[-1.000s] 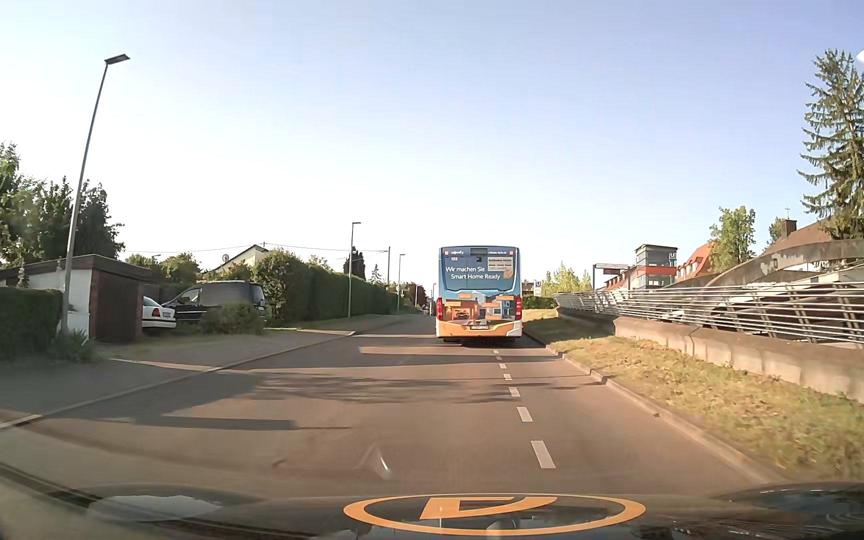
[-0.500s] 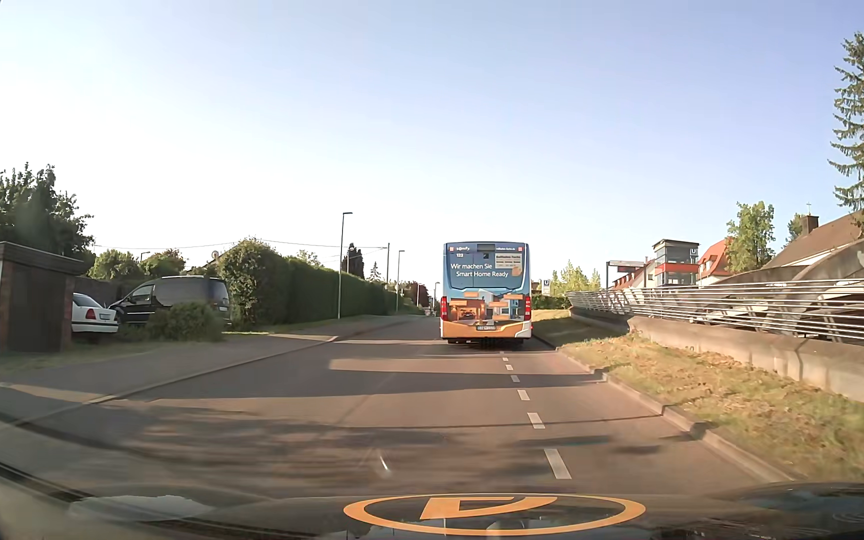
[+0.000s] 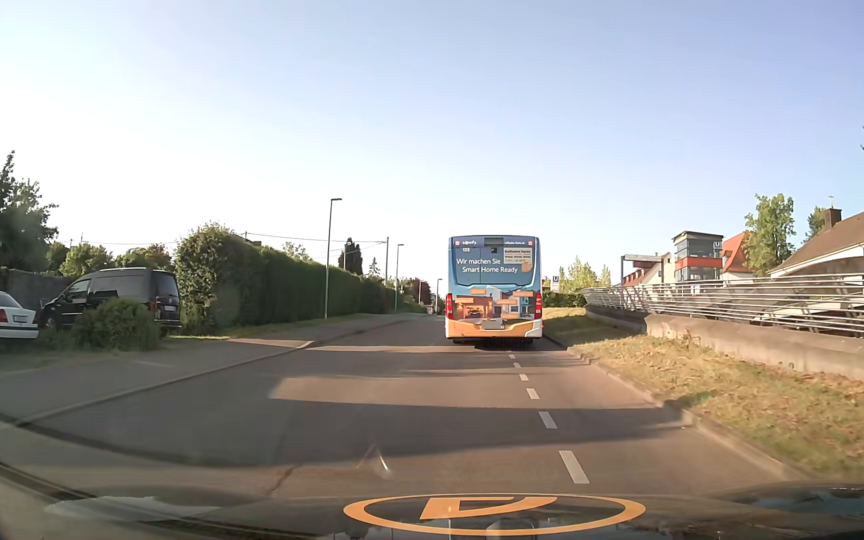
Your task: Follow the waypoints while adhering to traffic rules and regulations
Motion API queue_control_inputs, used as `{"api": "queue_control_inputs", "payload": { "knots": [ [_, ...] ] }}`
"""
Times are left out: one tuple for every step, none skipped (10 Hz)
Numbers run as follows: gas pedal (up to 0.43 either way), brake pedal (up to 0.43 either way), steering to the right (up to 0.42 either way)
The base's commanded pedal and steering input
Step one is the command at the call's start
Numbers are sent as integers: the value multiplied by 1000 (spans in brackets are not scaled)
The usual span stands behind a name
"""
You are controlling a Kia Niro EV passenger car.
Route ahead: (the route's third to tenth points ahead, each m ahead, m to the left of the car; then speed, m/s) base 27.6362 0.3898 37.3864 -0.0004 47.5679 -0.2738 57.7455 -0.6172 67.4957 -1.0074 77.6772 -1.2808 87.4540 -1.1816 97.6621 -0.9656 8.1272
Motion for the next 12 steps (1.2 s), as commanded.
{"api": "queue_control_inputs", "payload": {
  "knots": [
    [150,0,1],
    [47,0,3],
    [0,0,3],
    [0,0,3],
    [0,0,3],
    [0,0,3],
    [0,0,3],
    [0,0,3],
    [0,0,3],
    [0,0,3],
    [0,0,3],
    [0,0,3]
  ]
}}
